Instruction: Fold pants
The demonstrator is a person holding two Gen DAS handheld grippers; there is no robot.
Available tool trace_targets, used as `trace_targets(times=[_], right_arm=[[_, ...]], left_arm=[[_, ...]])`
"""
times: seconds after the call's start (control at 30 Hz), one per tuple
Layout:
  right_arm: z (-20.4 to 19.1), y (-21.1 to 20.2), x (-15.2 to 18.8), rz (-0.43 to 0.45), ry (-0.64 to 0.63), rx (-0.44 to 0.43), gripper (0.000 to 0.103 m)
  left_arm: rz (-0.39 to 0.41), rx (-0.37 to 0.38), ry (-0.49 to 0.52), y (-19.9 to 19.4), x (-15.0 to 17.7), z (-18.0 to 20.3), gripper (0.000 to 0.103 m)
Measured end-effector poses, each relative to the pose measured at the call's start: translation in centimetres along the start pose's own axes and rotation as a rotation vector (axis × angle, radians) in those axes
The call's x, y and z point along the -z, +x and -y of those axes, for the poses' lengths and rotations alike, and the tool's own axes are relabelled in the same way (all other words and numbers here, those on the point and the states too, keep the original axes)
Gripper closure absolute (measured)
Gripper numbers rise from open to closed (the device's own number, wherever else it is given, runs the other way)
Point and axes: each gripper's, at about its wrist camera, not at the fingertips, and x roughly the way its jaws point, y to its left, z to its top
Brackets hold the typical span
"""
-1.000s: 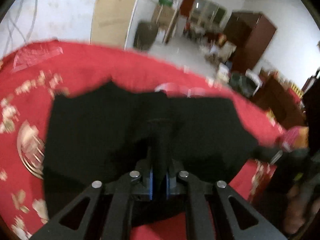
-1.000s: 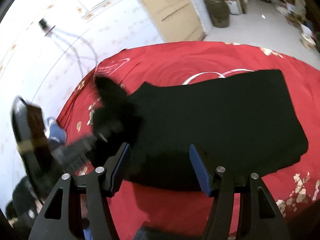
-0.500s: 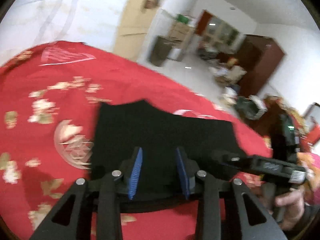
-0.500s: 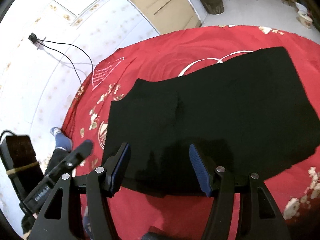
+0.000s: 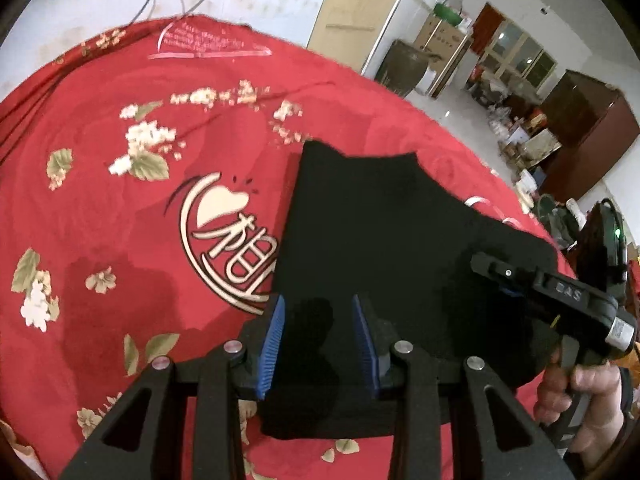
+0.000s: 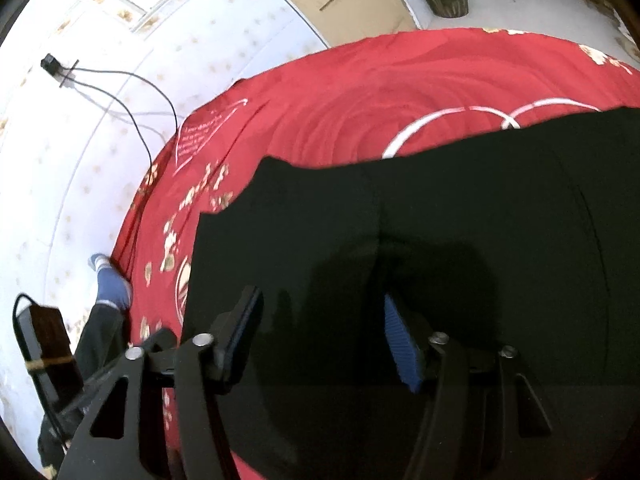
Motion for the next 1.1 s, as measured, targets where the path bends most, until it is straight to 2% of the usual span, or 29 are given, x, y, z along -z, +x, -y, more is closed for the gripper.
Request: trace_targets(times=[0.03, 0.07, 0.13, 0.23, 0.37, 0.43, 0.5, 0.53, 0.57, 0.67, 0.73, 0.77, 0.83, 0.87, 0.93, 1.0, 1.1], right_arm=[[0.4, 0.4, -0.1, -0.013, 0.013, 0.007, 0.088], [0.9, 0.5, -0.2, -0.029, 0.032, -0.005, 0.099], [1.1, -0.2, -0.5, -0.018, 0.062, -0.057, 0.101], [-0.4, -2.0, -1.3, 0.064, -0.004, -0.086, 0.101], [1.8, -0.5, -1.0, 0.016, 0.059, -0.006, 0.100], [2.7, -0.1, -0.9, -0.005, 0.111, -0.017, 0.100], [2.1, -1.0, -0.9, 0.006, 0.094, 0.031, 0.097], [1.5, -1.8, -0.5, 0.018, 0.069, 0.061, 0.089], [1.1, -2.6, -0.2, 0.024, 0.055, 0.075, 0.086], [-0.2, -4.4, 1.2, 0.032, 0.030, 0.064, 0.087], [-0.9, -5.1, 2.5, 0.002, 0.014, 0.041, 0.087], [-1.1, -4.9, 3.2, -0.022, 0.007, 0.043, 0.087], [-1.0, -3.2, 4.2, -0.114, 0.010, 0.072, 0.087], [-0.7, -2.3, 4.4, -0.161, 0.031, 0.103, 0.087], [-0.7, -2.8, 4.2, -0.143, 0.051, 0.096, 0.087], [-1.3, -3.9, 4.3, -0.112, 0.036, 0.116, 0.087], [-1.4, -4.4, 5.3, -0.123, 0.050, 0.060, 0.086]], left_arm=[[-0.008, -0.003, 0.000, 0.1, 0.1, 0.0, 0.066], [-0.011, -0.004, 0.002, 0.2, 0.1, 0.1, 0.066], [-0.007, -0.007, 0.018, 0.1, 0.2, 0.4, 0.066], [-0.007, -0.002, 0.047, 0.3, 0.3, 0.9, 0.066], [-0.032, -0.003, 0.050, 0.7, 0.5, 0.9, 0.066], [-0.023, -0.011, 0.061, 0.3, 0.6, 1.1, 0.066], [-0.012, -0.018, 0.082, -0.4, 0.7, 1.5, 0.066], [-0.004, -0.019, 0.092, -0.8, 0.8, 1.8, 0.066], [0.005, -0.015, 0.099, -1.4, 1.0, 2.1, 0.066], [0.009, 0.021, 0.140, -2.2, 1.8, 3.4, 0.066], [-0.020, 0.018, 0.177, -1.7, 2.4, 4.3, 0.066], [-0.060, 0.020, 0.189, -0.9, 2.8, 4.6, 0.066], [-0.123, -0.007, 0.182, 0.5, 3.4, 4.7, 0.066], [-0.128, -0.023, 0.192, 0.7, 3.7, 4.8, 0.066], [-0.121, -0.042, 0.207, 0.0, 3.7, 5.2, 0.066], [-0.111, -0.038, 0.182, -0.8, 3.7, 5.0, 0.066], [-0.111, -0.084, 0.157, -1.0, 3.9, 4.5, 0.066]])
